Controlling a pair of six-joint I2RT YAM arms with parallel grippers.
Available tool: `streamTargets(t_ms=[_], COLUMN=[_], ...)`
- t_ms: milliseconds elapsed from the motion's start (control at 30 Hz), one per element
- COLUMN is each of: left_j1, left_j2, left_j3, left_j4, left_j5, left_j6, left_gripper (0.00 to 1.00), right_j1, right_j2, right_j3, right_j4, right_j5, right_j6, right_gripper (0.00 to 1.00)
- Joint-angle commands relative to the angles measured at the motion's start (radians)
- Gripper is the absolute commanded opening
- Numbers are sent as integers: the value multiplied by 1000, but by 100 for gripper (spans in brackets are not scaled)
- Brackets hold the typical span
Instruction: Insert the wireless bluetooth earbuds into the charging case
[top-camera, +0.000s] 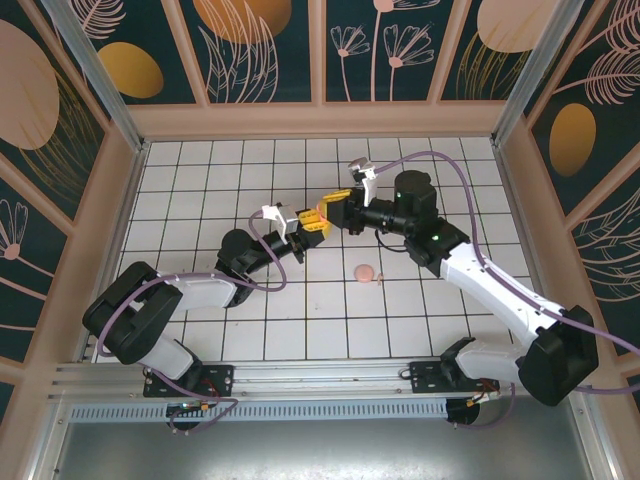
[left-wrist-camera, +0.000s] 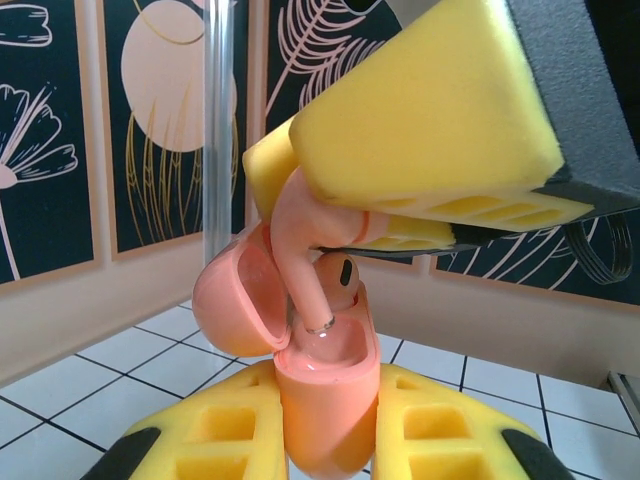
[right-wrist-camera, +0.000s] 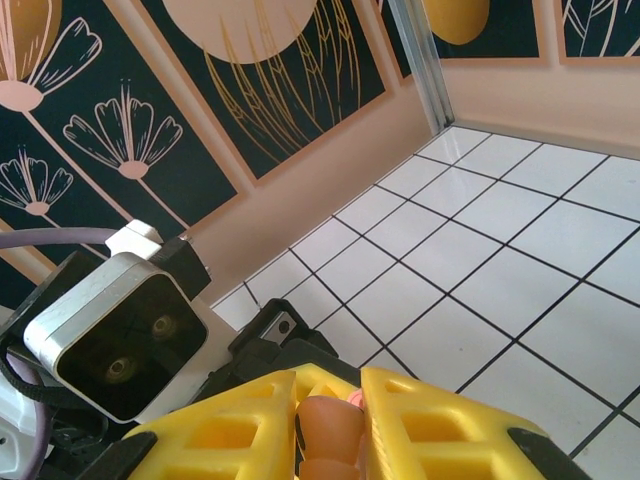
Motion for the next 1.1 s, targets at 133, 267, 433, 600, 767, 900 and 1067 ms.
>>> streamTargets(t_ms=[133,267,433,600,767,900,1067], left_j1=[-6,-6,-6,-6,-6,-5,-6], left_j2=[-19,-19,-23,-22,-16,-6,-4], left_j3=[40,41,35,33,34,33,36], left_j4=[74,80,97,109,96,86,64], left_j5=[8,8,3,3,-8,-11,-23], left_j6=[-25,-30,-39,-46,-42,-40,-36], left_gripper=[12,12,12,12,12,12,12], right_j1=[18,19,19,20,20,19,20], right_j2=[-4,-18,-32,-48,-57,-74,-94], right_j3=[-58,-84,-111,-131,-107,-66,-12], right_j4=[-28,-36,-35,-10,-6,-5,-7], right_j5=[39,52,36,25,40,51,51], right_j6=[-1,-2,-9,-18,-10,-8,-15], right_gripper=[22,22,22,22,22,22,22])
